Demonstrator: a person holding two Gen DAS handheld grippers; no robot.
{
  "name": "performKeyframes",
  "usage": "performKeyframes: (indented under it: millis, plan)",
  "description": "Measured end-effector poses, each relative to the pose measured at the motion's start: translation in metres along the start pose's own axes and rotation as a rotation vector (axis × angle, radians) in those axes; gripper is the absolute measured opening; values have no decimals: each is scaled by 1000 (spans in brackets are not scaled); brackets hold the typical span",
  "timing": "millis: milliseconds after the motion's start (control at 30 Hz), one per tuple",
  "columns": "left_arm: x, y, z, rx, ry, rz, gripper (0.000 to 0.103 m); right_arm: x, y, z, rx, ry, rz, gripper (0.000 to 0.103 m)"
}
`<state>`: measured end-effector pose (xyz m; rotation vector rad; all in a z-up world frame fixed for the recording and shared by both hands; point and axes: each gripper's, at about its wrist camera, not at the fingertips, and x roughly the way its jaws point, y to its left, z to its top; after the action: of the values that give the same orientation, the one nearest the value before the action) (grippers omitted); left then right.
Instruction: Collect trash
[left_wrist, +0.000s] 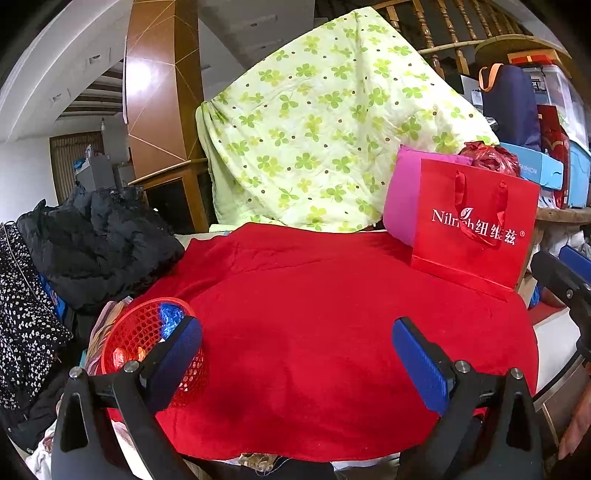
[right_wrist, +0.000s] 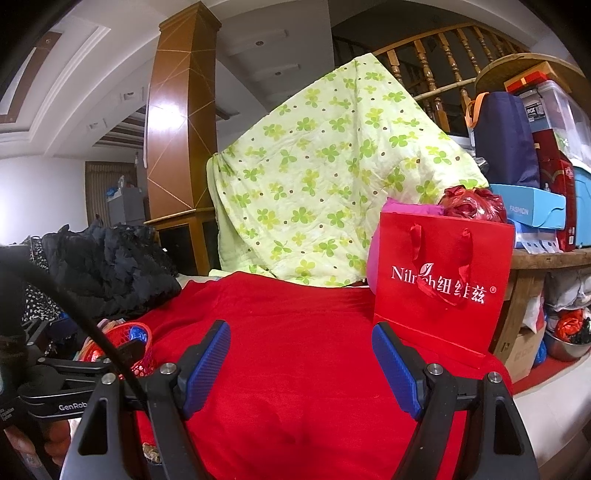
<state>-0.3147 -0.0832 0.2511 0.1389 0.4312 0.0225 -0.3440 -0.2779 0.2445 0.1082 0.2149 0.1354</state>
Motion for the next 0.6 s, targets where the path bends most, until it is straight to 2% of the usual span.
performKeyframes:
  millis: [600]
  plan:
    - [3,11,-4,-29,10,1,102,2,10,1,-23,9,7,82]
